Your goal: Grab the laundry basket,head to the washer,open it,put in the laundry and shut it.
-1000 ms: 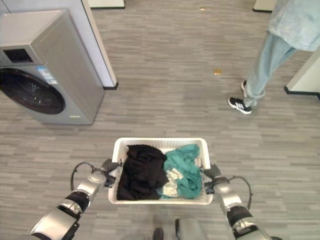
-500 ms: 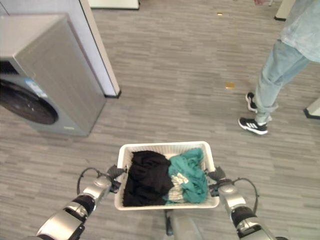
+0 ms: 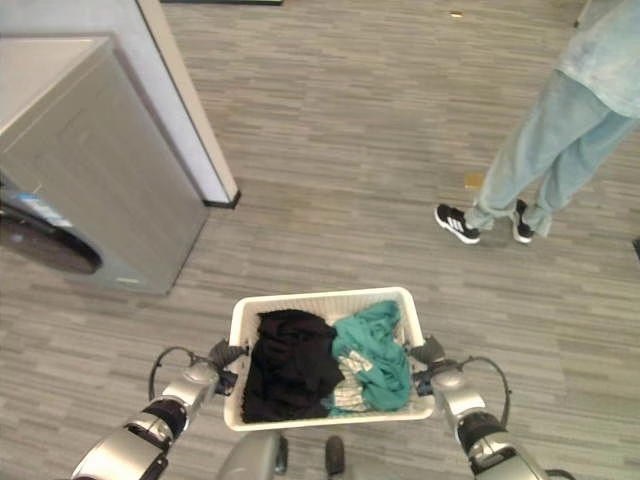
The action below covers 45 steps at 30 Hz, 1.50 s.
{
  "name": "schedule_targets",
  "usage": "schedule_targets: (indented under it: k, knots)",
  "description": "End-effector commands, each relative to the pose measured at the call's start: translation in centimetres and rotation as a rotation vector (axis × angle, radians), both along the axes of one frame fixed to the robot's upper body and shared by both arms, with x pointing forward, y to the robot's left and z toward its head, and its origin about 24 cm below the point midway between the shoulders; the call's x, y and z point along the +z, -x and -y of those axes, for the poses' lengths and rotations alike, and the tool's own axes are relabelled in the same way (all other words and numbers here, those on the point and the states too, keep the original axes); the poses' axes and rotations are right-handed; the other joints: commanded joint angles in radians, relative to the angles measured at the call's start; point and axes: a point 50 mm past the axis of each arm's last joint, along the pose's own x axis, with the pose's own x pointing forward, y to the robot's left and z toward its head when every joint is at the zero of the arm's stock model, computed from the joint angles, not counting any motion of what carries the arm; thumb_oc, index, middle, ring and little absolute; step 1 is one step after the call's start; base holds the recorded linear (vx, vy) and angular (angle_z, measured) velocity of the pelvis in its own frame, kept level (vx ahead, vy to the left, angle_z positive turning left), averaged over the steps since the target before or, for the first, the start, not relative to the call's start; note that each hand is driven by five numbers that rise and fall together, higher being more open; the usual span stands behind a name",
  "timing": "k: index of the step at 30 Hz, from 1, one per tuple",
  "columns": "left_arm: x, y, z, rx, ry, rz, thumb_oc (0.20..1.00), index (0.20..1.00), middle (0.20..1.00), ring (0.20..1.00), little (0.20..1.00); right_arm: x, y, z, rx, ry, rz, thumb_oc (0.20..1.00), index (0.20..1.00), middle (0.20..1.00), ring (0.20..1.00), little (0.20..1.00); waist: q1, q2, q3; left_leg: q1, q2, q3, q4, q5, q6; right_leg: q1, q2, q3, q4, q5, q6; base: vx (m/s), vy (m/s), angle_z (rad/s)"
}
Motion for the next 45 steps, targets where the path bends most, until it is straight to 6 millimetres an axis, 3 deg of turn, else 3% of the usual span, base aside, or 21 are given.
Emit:
schedule_targets:
  k: [1, 8, 20, 29, 38, 39, 45]
  knots:
    - [3.0, -3.3, 1.0, -0.05, 0.082, 0.17, 0.2, 0.2, 0.2, 0.2, 0.2, 1.7, -1.0, -0.8, 0.009, -0.192, 0.138, 0.2, 0.2, 0.2, 0.2, 0.2, 0.008, 0.0, -0.085, 0.087, -0.011, -0.004, 0.009, -0.051, -0.025, -0.098, -0.1, 0.017, 0.117, -0.031, 0.121, 0.07, 0.091, -0.31]
    - [3.0, -3.2, 1.0, -0.039, 0.083, 0.173, 0.2, 0.2, 0.2, 0.2, 0.2, 1.2, -0.8, -1.2, 0.024, -0.18, 0.106, 0.2, 0.2, 0.2, 0.2, 0.2, 0.009, 0.017, -0.102, 0.148, -0.024, 0.035, -0.05, -0.074, -0.003, -0.1, -0.13, 0.05, 0.085, -0.018, 0.146, 0.07, 0.098, -0.06]
    - [3.5, -4.0, 2.3, -0.096, 0.064, 0.183, 0.2, 0.2, 0.2, 0.2, 0.2, -0.7, 1.5, 0.2, -0.016, -0.186, 0.015, 0.2, 0.2, 0.2, 0.2, 0.2, 0.02, 0.009, -0.102, 0.167, -0.037, 0.002, -0.074, -0.081, 0.007, -0.097, -0.143, 0.019, 0.055, -0.012, 0.165, 0.02, 0.011, 0.03]
    - [2.5, -3.3, 2.0, -0.149, 0.008, 0.106, 0.2, 0.2, 0.2, 0.2, 0.2, -2.6, 3.3, 0.7, -0.065, -0.247, -0.077, 0.2, 0.2, 0.2, 0.2, 0.2, 0.102, -0.017, -0.098, 0.167, -0.045, -0.072, -0.072, -0.065, 0.003, -0.068, -0.147, -0.063, 0.052, -0.024, 0.163, 0.01, -0.017, 0.23]
    - [2.2, -3.0, 0.9, -0.118, 0.005, 0.077, 0.2, 0.2, 0.2, 0.2, 0.2, -2.9, 3.3, -0.5, -0.036, -0.284, -0.094, 0.2, 0.2, 0.2, 0.2, 0.2, 0.14, -0.039, -0.099, 0.157, -0.057, -0.133, -0.079, -0.054, -0.001, -0.055, -0.154, -0.122, 0.044, -0.021, 0.169, 0.01, -0.021, 0.36]
    - [-5.2, 8.8, -1.4, 0.276, 0.204, -0.17, 0.2, 0.2, 0.2, 0.2, 0.2, -5.4, 7.1, 2.2, -0.083, -0.1, -0.251, 0.2, 0.2, 0.2, 0.2, 0.2, 0.09, 0.018, -0.103, 0.05, -0.078, -0.036, 0.07, -0.099, 0.013, -0.122, -0.096, -0.01, 0.078, -0.028, 0.098, -0.02, -0.043, -0.02]
    - [-5.3, 9.3, -2.3, 0.327, 0.203, -0.174, 0.2, 0.2, 0.2, 0.2, 0.2, -6.0, 8.4, 2.2, -0.084, -0.103, -0.283, 0.2, 0.2, 0.2, 0.2, 0.2, 0.088, 0.006, -0.115, 0.064, -0.081, -0.061, 0.067, -0.086, 0.011, -0.096, -0.085, -0.023, 0.065, -0.025, 0.086, -0.03, -0.042, 0.06]
